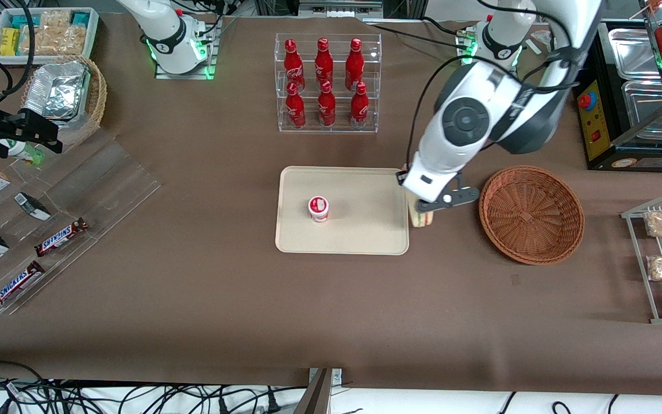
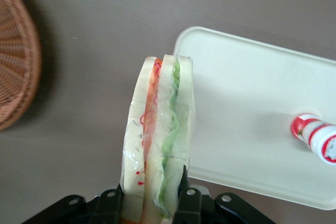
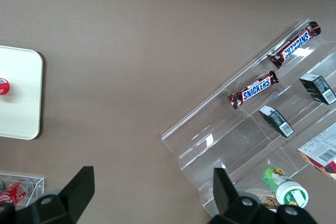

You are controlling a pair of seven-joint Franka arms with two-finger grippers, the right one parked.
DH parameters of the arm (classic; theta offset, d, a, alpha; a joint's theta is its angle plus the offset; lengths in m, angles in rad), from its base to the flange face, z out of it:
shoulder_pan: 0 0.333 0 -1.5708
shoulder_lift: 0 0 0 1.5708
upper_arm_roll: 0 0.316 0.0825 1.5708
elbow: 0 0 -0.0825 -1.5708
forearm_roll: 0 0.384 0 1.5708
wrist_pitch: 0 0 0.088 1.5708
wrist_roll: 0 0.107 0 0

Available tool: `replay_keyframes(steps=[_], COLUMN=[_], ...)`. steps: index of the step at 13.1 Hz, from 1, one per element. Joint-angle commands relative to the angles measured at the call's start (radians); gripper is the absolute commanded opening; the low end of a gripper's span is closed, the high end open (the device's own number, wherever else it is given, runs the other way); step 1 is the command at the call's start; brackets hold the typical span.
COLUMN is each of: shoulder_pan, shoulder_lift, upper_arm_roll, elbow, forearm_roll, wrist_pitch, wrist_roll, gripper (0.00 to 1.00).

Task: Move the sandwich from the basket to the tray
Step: 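Lift the sandwich and carry it over the cream tray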

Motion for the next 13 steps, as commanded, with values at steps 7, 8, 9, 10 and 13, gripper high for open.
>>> replay_keyframes(steps=[7, 8, 9, 10, 13], shoulder_pan=[-0.089, -0.101, -0.107, -0.115, -0.137], shoulder_lift=[0.048, 0.049, 0.049, 0.049, 0.066], upper_arm_roll=[0.0, 0.0, 0.0, 0.0, 0.0], elbow=[-0.115, -0.125, -0.144, -0.165, -0.202], forearm_roll=[0.082, 0.095, 0.108, 0.117, 0.189], wrist_pitch=[0.238, 0.252, 0.273, 0.308, 0.371], wrist_roll=[-0.011, -0.025, -0.034, -0.059, -0.166], gripper=[0.34, 0.34, 0.35, 0.34, 0.34])
